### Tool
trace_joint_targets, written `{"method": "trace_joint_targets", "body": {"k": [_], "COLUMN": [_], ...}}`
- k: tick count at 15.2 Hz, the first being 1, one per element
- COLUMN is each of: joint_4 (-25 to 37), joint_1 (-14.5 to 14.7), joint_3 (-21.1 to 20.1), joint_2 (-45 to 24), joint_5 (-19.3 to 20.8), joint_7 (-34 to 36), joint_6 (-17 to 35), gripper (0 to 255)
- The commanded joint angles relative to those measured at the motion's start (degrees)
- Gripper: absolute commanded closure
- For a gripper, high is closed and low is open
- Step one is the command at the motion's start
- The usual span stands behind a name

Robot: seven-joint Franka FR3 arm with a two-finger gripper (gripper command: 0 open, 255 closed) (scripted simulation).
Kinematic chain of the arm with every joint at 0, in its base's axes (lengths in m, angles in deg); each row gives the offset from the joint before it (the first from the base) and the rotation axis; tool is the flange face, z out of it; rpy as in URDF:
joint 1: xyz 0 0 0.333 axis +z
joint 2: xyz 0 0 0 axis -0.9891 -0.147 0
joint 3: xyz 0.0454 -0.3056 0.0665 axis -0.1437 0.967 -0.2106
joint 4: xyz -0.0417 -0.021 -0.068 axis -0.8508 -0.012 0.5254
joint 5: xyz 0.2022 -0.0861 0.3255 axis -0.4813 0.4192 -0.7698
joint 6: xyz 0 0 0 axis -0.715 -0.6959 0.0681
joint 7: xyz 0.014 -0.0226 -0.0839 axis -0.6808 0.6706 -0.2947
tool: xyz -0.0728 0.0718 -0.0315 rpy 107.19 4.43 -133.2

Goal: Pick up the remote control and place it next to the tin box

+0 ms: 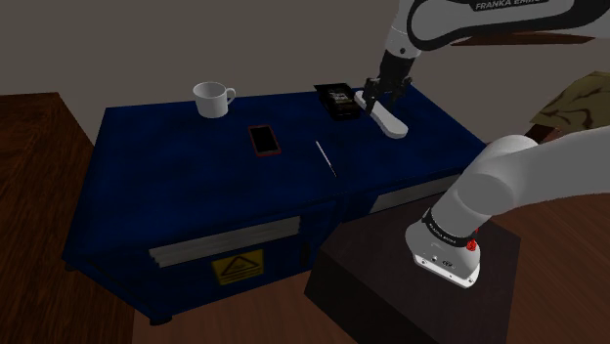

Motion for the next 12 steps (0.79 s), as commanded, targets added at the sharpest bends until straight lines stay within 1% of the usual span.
{"method": "trace_joint_targets", "body": {"k": [1, 8, 9, 12], "joint_4": [-1.20, -2.76, -2.62, -4.64], "joint_1": [-1.49, -7.77, -9.04, -9.22], "joint_3": [2.11, 10.71, 12.59, 13.04], "joint_2": [2.10, 6.41, 6.73, 6.22], "joint_5": [1.58, 8.31, 9.76, 10.17], "joint_7": [-2.53, -12.51, -14.64, -14.63], "joint_6": [-0.88, -3.31, -3.64, -1.12], "gripper": [255, 255, 255, 255]}}
